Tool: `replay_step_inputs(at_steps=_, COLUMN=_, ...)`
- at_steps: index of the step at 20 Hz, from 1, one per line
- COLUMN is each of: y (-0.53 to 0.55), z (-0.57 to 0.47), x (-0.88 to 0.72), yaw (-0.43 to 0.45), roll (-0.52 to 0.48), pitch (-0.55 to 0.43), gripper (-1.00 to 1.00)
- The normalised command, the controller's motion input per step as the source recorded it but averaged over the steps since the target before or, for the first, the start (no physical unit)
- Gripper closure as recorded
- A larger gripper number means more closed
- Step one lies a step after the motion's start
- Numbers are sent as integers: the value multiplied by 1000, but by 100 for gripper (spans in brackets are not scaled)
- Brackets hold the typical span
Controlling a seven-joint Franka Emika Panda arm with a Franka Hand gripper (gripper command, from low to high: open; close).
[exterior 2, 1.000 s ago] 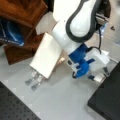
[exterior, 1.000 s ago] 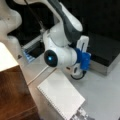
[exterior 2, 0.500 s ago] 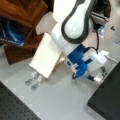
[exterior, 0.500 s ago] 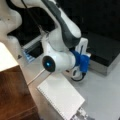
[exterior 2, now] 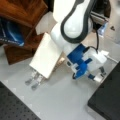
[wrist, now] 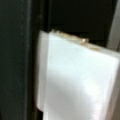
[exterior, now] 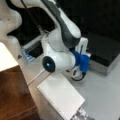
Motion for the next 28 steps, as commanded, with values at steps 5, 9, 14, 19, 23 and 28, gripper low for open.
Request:
replay_step_inputs(at_steps=5, y=20, z=-50, x=155, yaw=-88, roll=167, pitch=-28, gripper=100)
replay_step_inputs(at_steps=9, y=-25, z=-62, x=212, yaw=-81, roll=133, pitch=-22, gripper=100)
replay_step_inputs(at_steps=14, y=-58, z=-62, x=245, yaw=-73, roll=85, pitch=-6, gripper=100)
replay_step_inputs(at_steps=19, y=-89, z=98, x=250, yaw=-24, roll=37, pitch=41, gripper=100)
replay_step_inputs(at_steps=23, y=-78, z=363, x=224, yaw=33, roll=-30, pitch=69, gripper=100)
replay_step_inputs(at_steps=28, y=-77, z=453, x=195, yaw=55, roll=-100, pitch=59, gripper=100)
